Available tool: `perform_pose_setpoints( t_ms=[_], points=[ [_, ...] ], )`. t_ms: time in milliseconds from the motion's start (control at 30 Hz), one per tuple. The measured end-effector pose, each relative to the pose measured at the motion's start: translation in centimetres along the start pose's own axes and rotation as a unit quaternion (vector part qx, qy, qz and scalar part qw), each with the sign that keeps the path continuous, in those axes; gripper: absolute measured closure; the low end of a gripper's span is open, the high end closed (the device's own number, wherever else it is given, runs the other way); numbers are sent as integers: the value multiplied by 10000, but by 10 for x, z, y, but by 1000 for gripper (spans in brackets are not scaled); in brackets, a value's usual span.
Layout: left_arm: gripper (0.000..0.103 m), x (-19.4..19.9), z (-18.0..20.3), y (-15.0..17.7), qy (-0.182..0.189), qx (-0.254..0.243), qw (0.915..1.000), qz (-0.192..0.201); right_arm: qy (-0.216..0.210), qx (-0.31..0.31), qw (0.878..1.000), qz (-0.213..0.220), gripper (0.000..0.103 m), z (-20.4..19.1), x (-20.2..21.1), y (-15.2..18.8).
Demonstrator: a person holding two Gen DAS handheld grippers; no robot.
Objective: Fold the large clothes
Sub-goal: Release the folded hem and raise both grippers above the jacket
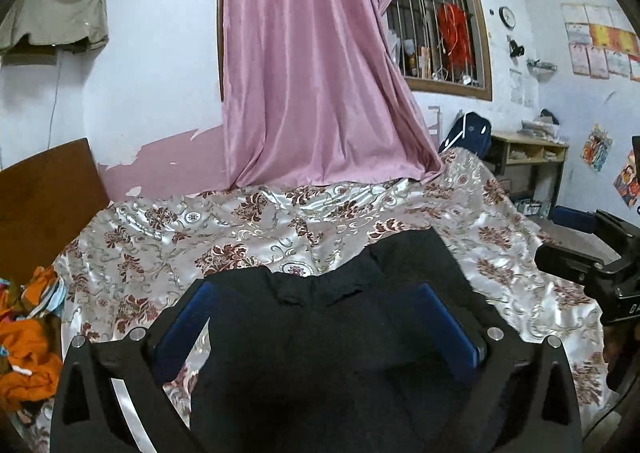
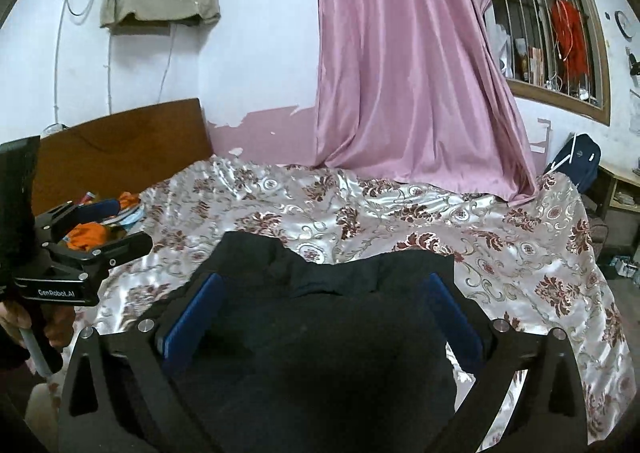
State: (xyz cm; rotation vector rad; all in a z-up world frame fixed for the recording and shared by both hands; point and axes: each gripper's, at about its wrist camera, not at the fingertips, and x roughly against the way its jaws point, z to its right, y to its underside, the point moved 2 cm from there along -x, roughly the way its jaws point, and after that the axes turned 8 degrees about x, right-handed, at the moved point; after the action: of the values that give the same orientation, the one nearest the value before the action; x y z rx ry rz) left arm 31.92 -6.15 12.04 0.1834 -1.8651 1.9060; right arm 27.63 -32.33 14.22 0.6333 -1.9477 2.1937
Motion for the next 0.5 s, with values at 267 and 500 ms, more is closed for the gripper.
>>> perform_pose_setpoints(
  t_ms=[267,500],
  points=[
    [0,67,1,20,60,215,9997,93,14,146,9998,107,3,-21,62,17],
    [0,107,5,45,-31,133,9999,70,-162,129,9997,99,3,-36,98,41]
  ],
)
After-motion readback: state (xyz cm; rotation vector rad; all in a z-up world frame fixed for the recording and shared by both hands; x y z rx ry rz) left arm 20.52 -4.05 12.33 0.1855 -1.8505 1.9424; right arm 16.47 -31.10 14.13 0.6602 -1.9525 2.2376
